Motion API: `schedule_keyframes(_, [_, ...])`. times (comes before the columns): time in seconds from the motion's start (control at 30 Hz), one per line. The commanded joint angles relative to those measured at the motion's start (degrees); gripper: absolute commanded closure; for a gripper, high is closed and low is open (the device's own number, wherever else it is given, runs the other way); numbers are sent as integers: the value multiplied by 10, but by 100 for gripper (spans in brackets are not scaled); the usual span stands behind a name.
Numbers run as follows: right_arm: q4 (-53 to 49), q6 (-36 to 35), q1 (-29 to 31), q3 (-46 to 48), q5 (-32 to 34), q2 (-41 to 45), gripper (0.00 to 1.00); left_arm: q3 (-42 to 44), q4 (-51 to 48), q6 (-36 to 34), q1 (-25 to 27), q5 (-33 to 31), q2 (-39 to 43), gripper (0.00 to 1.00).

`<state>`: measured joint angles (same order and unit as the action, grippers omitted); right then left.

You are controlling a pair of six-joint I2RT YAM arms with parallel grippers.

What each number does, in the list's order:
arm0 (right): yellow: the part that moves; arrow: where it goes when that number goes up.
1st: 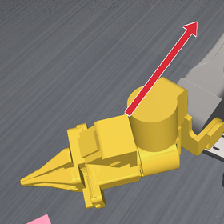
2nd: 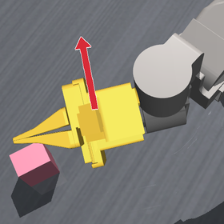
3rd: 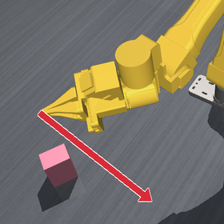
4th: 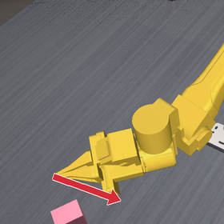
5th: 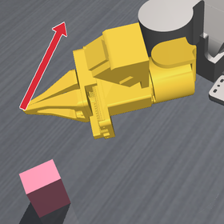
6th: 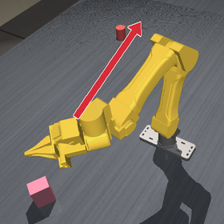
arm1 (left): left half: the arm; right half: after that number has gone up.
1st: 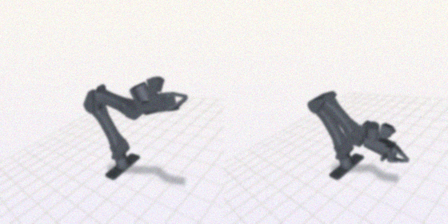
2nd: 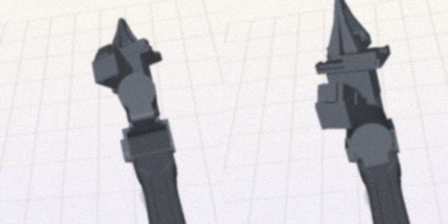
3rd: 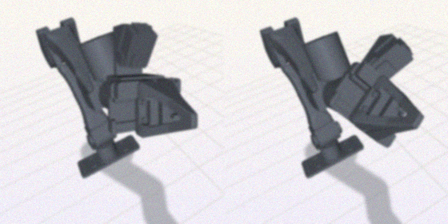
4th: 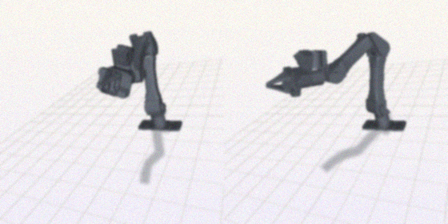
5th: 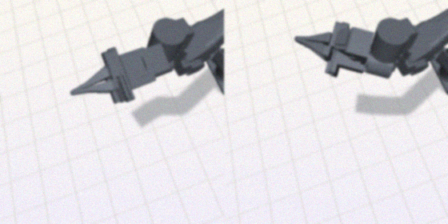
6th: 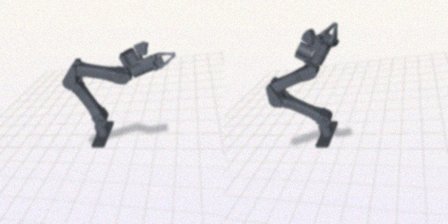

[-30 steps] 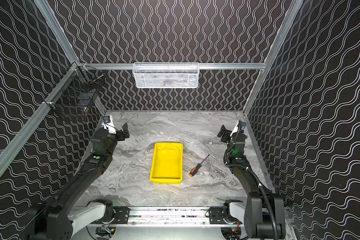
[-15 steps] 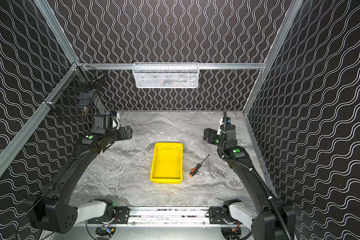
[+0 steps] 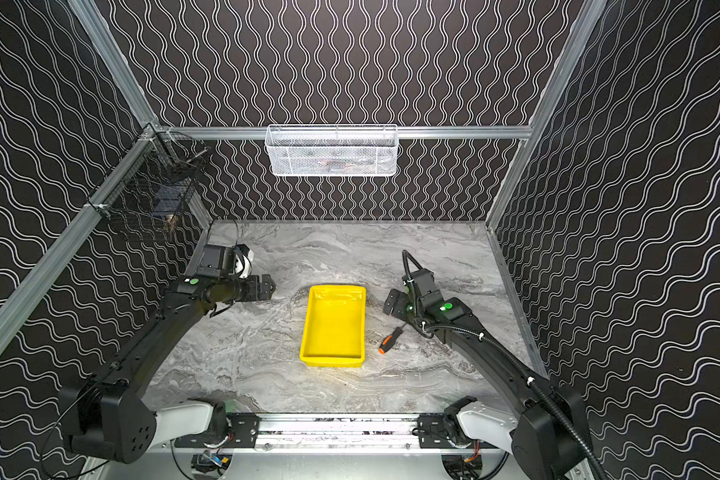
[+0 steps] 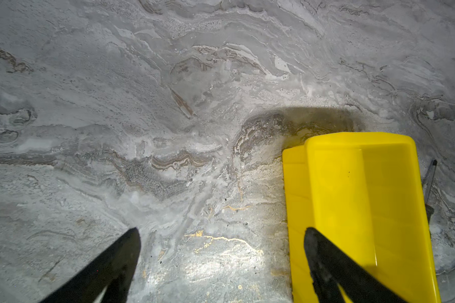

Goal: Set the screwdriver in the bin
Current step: 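Lift both arms and move the right gripper over the screwdriver handle, then lower the right gripper and close it on the black-and-orange screwdriver handle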

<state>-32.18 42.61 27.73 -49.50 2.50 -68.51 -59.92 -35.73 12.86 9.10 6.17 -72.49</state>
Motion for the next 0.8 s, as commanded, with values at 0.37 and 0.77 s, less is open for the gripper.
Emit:
schedule_keyframes(0.37, [-15,39,22,37,-23,-52,13,6,9,-8,-3,-1,13,1])
schedule_keyframes(0.77, [28,24,24,56,-39,-103,38,8,8,-8,-4,4,13,1])
